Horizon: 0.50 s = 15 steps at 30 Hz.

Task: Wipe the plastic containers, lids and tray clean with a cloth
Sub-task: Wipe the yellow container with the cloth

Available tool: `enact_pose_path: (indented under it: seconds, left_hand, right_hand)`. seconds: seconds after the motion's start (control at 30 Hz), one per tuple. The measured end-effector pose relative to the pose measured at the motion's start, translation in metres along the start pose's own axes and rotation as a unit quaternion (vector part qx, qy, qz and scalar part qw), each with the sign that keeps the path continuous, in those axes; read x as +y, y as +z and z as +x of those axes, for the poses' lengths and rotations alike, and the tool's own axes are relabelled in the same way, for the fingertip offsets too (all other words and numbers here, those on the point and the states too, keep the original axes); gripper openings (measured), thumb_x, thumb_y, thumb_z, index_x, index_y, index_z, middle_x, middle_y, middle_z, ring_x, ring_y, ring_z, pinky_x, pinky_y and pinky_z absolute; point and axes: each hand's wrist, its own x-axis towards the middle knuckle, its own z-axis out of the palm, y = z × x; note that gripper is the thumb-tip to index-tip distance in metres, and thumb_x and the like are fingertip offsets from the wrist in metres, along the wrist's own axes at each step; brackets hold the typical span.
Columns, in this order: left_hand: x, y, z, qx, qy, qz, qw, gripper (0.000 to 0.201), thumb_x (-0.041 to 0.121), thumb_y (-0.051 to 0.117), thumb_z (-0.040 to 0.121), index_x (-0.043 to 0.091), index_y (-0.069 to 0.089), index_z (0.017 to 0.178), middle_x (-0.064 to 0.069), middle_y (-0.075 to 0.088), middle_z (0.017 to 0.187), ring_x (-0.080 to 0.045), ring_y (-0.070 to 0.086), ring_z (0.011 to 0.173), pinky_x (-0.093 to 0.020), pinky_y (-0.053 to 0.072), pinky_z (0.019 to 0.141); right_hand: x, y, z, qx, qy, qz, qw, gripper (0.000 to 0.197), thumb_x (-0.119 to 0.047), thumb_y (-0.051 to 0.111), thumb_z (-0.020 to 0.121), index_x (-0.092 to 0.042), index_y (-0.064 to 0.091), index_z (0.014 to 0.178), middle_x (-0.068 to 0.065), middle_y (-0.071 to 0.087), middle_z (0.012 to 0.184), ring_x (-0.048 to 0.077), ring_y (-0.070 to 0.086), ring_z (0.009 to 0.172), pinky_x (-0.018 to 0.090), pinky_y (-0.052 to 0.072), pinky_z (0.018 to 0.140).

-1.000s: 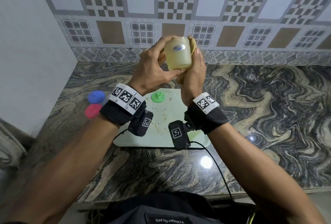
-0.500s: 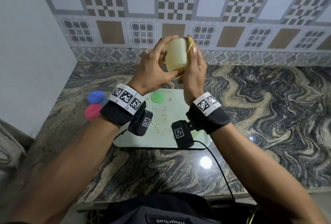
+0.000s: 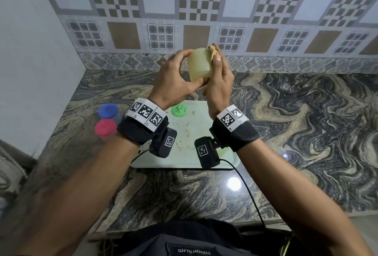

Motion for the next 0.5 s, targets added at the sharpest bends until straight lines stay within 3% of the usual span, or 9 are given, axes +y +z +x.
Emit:
enact_pose_path:
  seconds: [0.07,0.17,0.27,0.4,0.5]
  left_hand:
    - [0.004,-0.005,0.003,-0.011,0.017,0.063,0.998,0.077,0.043,0.072,0.062,0.012,0.052,0.130,-0.003,0.060,0.121,-0.015,0.058,0.108,-0.036,0.052,0.094]
    - [0.004,-0.005,0.005,-0.028,0.055,0.081,0.995,0.077,0.033,0.072,0.062,0.021,0.049,0.134,-0.004,0.058,0.120,-0.018,0.060,0.103,-0.038,0.055,0.087]
    - [0.000,0.002,-0.001,-0.012,0.050,-0.033,0.998,0.071,0.013,0.078,0.065,0.015,0.052,0.130,-0.007,0.053,0.123,-0.016,0.061,0.108,-0.035,0.058,0.086]
    - [-0.004,0.008,-0.011,0.005,-0.020,-0.231,0.973,0.070,-0.001,0.082,0.065,0.002,0.047,0.126,-0.015,0.048,0.128,-0.010,0.060,0.114,-0.036,0.055,0.093]
    - [-0.003,0.003,-0.009,-0.016,-0.039,-0.217,0.975,0.072,0.011,0.085,0.064,0.006,0.049,0.125,-0.011,0.053,0.129,-0.017,0.061,0.115,-0.037,0.055,0.093]
  right_hand:
    - [0.007,0.000,-0.003,-0.005,-0.031,-0.046,0.998,0.040,-0.028,0.043,0.103,-0.010,0.054,0.137,0.007,0.058,0.136,0.023,0.058,0.124,0.048,0.052,0.098]
    - [0.018,-0.001,-0.009,-0.003,-0.104,-0.123,0.987,0.040,-0.028,0.040,0.103,-0.015,0.052,0.139,0.006,0.053,0.143,0.016,0.049,0.133,0.046,0.043,0.108]
    - [0.023,-0.002,-0.010,-0.004,-0.149,-0.133,0.980,0.038,-0.024,0.038,0.104,-0.016,0.052,0.138,0.008,0.052,0.144,0.017,0.047,0.135,0.048,0.041,0.110]
    - [0.015,-0.002,-0.005,0.007,-0.122,-0.163,0.979,0.044,-0.036,0.038,0.101,-0.017,0.053,0.137,0.007,0.056,0.139,0.023,0.056,0.125,0.054,0.048,0.100]
    - [0.014,-0.008,-0.007,-0.040,-0.163,-0.136,0.976,0.042,-0.004,0.037,0.100,-0.007,0.047,0.141,0.009,0.042,0.151,0.021,0.038,0.142,0.043,0.035,0.116]
